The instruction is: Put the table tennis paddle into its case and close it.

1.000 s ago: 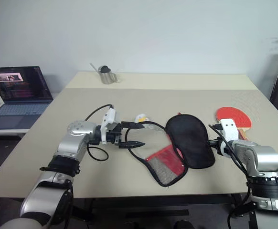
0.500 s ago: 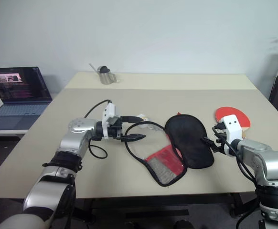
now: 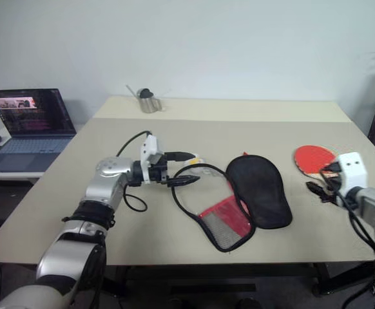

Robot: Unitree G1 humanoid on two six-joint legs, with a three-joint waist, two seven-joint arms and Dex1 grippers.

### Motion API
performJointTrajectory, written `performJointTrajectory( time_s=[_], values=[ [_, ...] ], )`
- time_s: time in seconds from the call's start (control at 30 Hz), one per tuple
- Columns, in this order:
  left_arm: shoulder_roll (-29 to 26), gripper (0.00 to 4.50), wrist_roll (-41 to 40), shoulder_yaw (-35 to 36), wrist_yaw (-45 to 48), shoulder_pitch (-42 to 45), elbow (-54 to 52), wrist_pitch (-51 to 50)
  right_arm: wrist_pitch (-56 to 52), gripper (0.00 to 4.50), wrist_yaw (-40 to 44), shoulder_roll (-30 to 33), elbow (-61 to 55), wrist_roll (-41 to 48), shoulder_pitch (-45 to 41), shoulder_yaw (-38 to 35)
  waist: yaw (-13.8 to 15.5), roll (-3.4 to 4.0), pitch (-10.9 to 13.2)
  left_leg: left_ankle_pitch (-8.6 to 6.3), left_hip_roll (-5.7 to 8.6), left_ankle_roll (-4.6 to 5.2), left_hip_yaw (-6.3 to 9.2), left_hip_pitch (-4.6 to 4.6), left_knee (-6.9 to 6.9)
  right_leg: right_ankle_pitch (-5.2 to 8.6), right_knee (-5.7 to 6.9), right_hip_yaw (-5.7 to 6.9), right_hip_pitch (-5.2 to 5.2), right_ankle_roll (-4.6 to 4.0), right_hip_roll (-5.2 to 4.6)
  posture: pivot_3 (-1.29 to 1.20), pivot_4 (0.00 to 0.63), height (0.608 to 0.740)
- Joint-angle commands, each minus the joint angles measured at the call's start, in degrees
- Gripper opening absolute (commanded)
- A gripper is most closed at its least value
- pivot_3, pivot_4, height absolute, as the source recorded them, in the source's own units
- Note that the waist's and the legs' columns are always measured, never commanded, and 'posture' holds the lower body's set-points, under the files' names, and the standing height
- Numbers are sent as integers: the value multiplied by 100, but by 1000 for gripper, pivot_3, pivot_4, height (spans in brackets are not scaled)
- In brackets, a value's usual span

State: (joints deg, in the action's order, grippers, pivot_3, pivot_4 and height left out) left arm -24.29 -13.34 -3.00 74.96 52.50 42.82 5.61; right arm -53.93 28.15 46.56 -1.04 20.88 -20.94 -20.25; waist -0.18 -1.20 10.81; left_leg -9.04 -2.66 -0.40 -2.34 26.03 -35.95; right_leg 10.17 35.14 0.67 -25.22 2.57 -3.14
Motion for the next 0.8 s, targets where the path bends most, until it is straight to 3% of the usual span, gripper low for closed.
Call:
performJointTrajectory(
  time_s=[0.03, 0.23, 0.57, 0.8],
  values=[
    [82, 4047, -56, 85, -15, 191, -110, 56, 351, 4472, -36, 238, 287, -181, 91, -297, 0, 0, 0, 0, 0, 0, 0, 0, -1, 0, 0, 0, 0, 0, 0, 0, 150, 740],
    [239, 4047, -91, 68, 30, 314, -163, -53, 759, 4472, 16, 190, 1049, -218, -49, -293, -5, 0, 0, 0, 2, 1, -1, -4, -7, -4, 0, -6, 4, 6, 1, 0, 150, 740],
    [549, 4047, -143, 20, 143, 484, -388, -395, 2341, 4472, -337, -103, 3881, -874, -1304, 220, -25, 0, 0, 1, 6, 1, -4, -8, -10, -9, 0, -13, 8, 14, 2, 0, 150, 740],
    [615, 4047, -136, 43, 150, 500, -483, -438, 2937, 4472, -353, -427, 4906, -1137, -1707, 514, -42, 0, 0, 1, 8, 1, -5, -7, -9, -10, 0, -16, 9, 17, 2, 0, 150, 740]
  ],
)
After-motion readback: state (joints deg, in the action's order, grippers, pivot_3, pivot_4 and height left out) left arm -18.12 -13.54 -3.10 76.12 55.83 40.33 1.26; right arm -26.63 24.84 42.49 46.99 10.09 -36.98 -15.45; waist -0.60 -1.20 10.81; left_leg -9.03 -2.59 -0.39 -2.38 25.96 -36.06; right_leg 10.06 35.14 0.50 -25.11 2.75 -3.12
